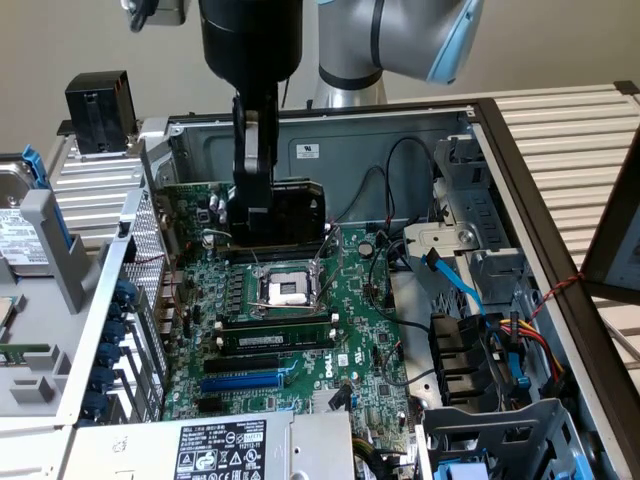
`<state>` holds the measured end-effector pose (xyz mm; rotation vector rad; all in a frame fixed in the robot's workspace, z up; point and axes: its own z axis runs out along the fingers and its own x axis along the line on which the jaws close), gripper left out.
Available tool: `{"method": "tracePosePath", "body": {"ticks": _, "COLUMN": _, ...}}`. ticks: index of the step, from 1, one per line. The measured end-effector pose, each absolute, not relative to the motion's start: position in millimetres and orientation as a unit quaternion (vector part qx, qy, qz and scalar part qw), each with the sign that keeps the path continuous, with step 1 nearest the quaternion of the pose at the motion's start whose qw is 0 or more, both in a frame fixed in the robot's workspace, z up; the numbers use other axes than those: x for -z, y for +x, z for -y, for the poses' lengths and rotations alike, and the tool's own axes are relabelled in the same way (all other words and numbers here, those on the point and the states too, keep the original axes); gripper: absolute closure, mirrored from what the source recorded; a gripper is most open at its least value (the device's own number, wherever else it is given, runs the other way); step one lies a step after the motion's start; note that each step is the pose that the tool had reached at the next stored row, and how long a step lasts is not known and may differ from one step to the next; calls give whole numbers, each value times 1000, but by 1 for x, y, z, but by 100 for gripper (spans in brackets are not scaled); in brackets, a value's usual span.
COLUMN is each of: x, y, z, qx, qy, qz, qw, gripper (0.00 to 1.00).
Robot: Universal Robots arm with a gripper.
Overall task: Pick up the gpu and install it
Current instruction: 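Insert the gpu into the slot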
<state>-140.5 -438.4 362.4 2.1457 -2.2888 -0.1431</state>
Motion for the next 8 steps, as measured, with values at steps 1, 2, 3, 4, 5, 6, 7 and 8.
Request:
{"method": "tracePosePath", "body": {"ticks": 1, "x": -362, "y": -140, "z": 440, "qx": 50, "qy": 683, "qz": 728, "qw": -4, "gripper": 73}}
{"method": "tracePosePath", "body": {"ticks": 2, "x": -361, "y": -140, "z": 442, "qx": 55, "qy": 683, "qz": 728, "qw": -6, "gripper": 73}}
{"method": "tracePosePath", "body": {"ticks": 3, "x": -361, "y": -139, "z": 443, "qx": 58, "qy": 683, "qz": 728, "qw": -8, "gripper": 73}}
{"method": "tracePosePath", "body": {"ticks": 4, "x": -360, "y": -138, "z": 444, "qx": 62, "qy": 683, "qz": 728, "qw": -9, "gripper": 73}}
{"method": "tracePosePath", "body": {"ticks": 5, "x": -360, "y": -138, "z": 446, "qx": 66, "qy": 683, "qz": 728, "qw": -8, "gripper": 73}}
{"method": "tracePosePath", "body": {"ticks": 6, "x": -359, "y": -137, "z": 448, "qx": 69, "qy": 682, "qz": 728, "qw": -7, "gripper": 73}}
{"method": "tracePosePath", "body": {"ticks": 7, "x": -359, "y": -137, "z": 449, "qx": 73, "qy": 682, "qz": 728, "qw": -5, "gripper": 73}}
{"method": "tracePosePath", "body": {"ticks": 8, "x": -358, "y": -136, "z": 449, "qx": 76, "qy": 682, "qz": 728, "qw": -3, "gripper": 73}}
